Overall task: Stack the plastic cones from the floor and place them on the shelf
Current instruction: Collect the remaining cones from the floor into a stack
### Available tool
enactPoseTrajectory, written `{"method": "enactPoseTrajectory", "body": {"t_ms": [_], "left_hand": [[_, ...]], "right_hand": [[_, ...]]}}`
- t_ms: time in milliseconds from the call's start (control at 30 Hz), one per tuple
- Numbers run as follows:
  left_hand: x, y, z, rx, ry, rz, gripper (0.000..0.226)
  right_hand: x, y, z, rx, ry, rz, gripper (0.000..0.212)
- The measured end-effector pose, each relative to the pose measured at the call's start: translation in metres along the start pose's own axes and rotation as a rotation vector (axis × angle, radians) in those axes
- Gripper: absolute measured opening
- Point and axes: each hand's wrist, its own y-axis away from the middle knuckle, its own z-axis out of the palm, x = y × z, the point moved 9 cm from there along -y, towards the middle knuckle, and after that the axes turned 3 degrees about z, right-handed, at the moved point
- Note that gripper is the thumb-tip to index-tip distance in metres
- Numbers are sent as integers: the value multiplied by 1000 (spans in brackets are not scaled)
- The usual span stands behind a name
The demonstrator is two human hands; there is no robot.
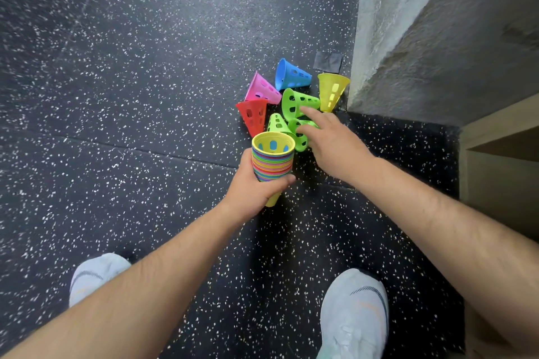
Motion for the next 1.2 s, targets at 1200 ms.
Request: {"method": "enactPoseTrajectory", "body": {"t_ms": [1200], "left_hand": [[-4,3,-3,32,-38,25,66]], "right_hand": [[-43,7,-28,-297,-463,119,58]]}}
